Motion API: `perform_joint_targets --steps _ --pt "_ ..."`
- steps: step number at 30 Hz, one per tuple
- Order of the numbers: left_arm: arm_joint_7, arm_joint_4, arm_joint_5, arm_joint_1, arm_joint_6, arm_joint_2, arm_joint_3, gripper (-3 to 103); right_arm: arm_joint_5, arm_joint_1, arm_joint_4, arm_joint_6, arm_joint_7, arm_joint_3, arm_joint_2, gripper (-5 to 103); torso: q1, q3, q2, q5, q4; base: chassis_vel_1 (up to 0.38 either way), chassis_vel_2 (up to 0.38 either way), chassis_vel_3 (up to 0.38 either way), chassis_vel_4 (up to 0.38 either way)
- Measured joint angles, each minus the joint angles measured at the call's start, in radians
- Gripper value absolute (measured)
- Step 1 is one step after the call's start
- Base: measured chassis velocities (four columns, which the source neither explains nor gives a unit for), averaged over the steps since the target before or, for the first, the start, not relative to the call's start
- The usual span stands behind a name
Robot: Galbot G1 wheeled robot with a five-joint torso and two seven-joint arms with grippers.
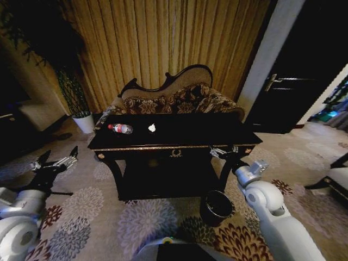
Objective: Move to the front of the table and place the trash on the table into the trash bin.
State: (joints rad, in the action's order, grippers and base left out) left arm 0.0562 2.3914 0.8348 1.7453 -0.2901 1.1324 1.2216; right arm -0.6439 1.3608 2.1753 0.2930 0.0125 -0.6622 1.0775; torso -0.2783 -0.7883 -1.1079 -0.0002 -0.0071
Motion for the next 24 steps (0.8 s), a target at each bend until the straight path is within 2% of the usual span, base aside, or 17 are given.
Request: perform_joint_targets --steps 24 --pt "-0.004 -0.001 -0.018 0.003 0.020 0.004 -0.002 100 0.005 -0.004 -0.004 -0.003 -0.004 0.001 0.001 100 0.000 0.000 0.000 0.0001 0.0000 -0.068 0.071 0.075 -0.071"
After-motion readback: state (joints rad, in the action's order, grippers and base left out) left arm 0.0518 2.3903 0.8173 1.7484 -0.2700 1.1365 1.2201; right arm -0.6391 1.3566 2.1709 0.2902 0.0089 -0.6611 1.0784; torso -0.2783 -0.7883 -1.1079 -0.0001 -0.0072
